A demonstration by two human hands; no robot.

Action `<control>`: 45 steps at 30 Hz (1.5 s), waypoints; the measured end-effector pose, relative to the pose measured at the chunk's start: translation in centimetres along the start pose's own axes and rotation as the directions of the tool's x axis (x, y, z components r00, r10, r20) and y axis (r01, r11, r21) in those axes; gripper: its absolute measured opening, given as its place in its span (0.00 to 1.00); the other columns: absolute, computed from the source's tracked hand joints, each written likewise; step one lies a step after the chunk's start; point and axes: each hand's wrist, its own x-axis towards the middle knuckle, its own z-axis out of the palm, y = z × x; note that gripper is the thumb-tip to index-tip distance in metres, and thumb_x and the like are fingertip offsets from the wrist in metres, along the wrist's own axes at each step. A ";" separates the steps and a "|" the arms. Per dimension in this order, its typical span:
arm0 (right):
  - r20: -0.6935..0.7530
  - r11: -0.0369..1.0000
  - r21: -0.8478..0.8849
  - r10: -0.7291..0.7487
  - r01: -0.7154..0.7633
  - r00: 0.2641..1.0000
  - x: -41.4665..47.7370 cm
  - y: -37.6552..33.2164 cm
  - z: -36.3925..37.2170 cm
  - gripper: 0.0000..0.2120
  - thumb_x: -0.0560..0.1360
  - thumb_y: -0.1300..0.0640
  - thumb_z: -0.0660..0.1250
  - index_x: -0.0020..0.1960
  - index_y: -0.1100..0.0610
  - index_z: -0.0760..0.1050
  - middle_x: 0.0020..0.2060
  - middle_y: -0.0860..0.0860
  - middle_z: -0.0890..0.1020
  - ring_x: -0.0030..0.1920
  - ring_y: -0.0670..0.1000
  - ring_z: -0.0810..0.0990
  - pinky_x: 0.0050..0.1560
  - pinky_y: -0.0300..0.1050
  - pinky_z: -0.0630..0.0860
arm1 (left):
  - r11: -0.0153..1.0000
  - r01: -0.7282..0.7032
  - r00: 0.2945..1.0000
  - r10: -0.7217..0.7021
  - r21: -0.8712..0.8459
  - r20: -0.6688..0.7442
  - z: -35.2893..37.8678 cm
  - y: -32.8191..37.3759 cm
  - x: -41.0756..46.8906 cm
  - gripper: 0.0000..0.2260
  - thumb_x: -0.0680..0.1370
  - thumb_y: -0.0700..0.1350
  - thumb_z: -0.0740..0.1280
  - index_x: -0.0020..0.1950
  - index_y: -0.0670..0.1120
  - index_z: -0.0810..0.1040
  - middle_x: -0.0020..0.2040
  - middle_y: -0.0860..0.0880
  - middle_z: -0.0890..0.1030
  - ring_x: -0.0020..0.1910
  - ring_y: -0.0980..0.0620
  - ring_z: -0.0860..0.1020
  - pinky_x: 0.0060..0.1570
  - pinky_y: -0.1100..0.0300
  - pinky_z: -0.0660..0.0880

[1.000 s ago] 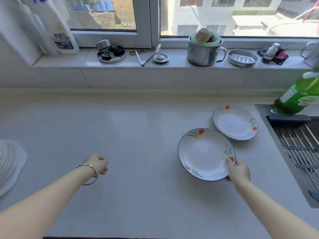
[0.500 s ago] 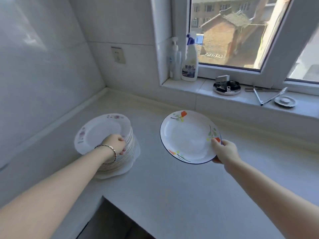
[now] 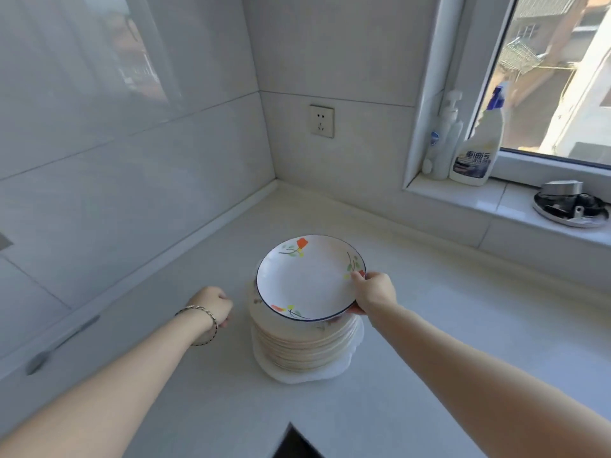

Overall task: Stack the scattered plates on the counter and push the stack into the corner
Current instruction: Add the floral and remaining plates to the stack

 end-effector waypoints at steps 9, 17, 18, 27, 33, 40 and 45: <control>-0.052 0.937 -0.334 -0.125 0.101 0.991 1.3 0.6 3.0 0.12 0.78 0.55 0.57 0.51 0.62 0.73 0.46 0.59 0.79 0.45 0.58 0.73 0.43 0.44 0.68 | 0.999 0.018 0.999 -0.020 0.029 0.044 0.0 -1.6 4.1 0.13 0.75 0.35 0.59 0.32 0.46 0.71 0.31 0.46 0.78 0.35 0.45 0.78 0.30 0.65 0.65; -0.003 0.615 -0.781 -0.176 0.107 0.984 1.5 -0.3 2.8 0.15 0.79 0.54 0.51 0.60 0.60 0.67 0.55 0.57 0.79 0.56 0.59 0.78 0.43 0.44 0.66 | 0.999 0.024 0.997 -0.027 0.042 0.078 -0.1 -1.8 4.4 0.13 0.76 0.37 0.58 0.33 0.46 0.70 0.35 0.44 0.80 0.37 0.45 0.79 0.30 0.66 0.65; 0.012 0.585 -0.803 -0.177 0.114 0.984 1.6 -0.5 2.5 0.16 0.79 0.52 0.51 0.59 0.60 0.67 0.55 0.57 0.79 0.55 0.58 0.78 0.44 0.44 0.66 | 0.998 0.020 0.997 -0.024 0.055 0.078 -0.2 -1.6 4.3 0.13 0.76 0.37 0.58 0.32 0.46 0.70 0.36 0.42 0.81 0.38 0.44 0.80 0.31 0.65 0.66; -0.033 0.536 -0.843 -0.151 0.054 0.988 2.7 0.2 -3.4 0.13 0.77 0.59 0.52 0.42 0.60 0.73 0.47 0.58 0.81 0.41 0.57 0.74 0.42 0.42 0.69 | 0.961 -0.130 0.990 0.112 0.246 0.085 -0.3 0.6 3.3 0.09 0.72 0.37 0.56 0.35 0.50 0.65 0.36 0.47 0.72 0.34 0.49 0.68 0.41 0.60 0.65; 0.015 0.576 -0.818 0.052 -0.018 0.999 2.7 3.2 -10.0 0.12 0.70 0.64 0.54 0.30 0.60 0.70 0.27 0.53 0.78 0.26 0.52 0.77 0.34 0.40 0.73 | 0.867 -0.184 0.981 0.190 0.462 0.034 0.9 3.9 0.3 0.11 0.74 0.38 0.55 0.33 0.48 0.67 0.34 0.46 0.75 0.36 0.45 0.71 0.35 0.61 0.64; 0.022 0.608 -0.793 0.076 -0.029 0.997 0.7 9.6 -21.4 0.12 0.70 0.65 0.53 0.29 0.60 0.68 0.26 0.52 0.77 0.23 0.49 0.74 0.30 0.39 0.71 | 0.799 -0.290 0.954 0.288 0.527 0.088 6.7 10.9 -7.0 0.11 0.76 0.38 0.56 0.33 0.46 0.66 0.35 0.46 0.73 0.39 0.46 0.73 0.36 0.59 0.66; 0.016 0.594 -0.802 0.112 -0.054 0.994 -1.6 15.6 -31.3 0.12 0.70 0.63 0.54 0.29 0.58 0.68 0.32 0.54 0.80 0.32 0.55 0.78 0.37 0.41 0.72 | 0.788 -0.413 0.911 0.346 0.457 0.227 17.7 15.8 -14.1 0.11 0.75 0.38 0.57 0.34 0.46 0.70 0.40 0.42 0.79 0.41 0.43 0.79 0.43 0.59 0.73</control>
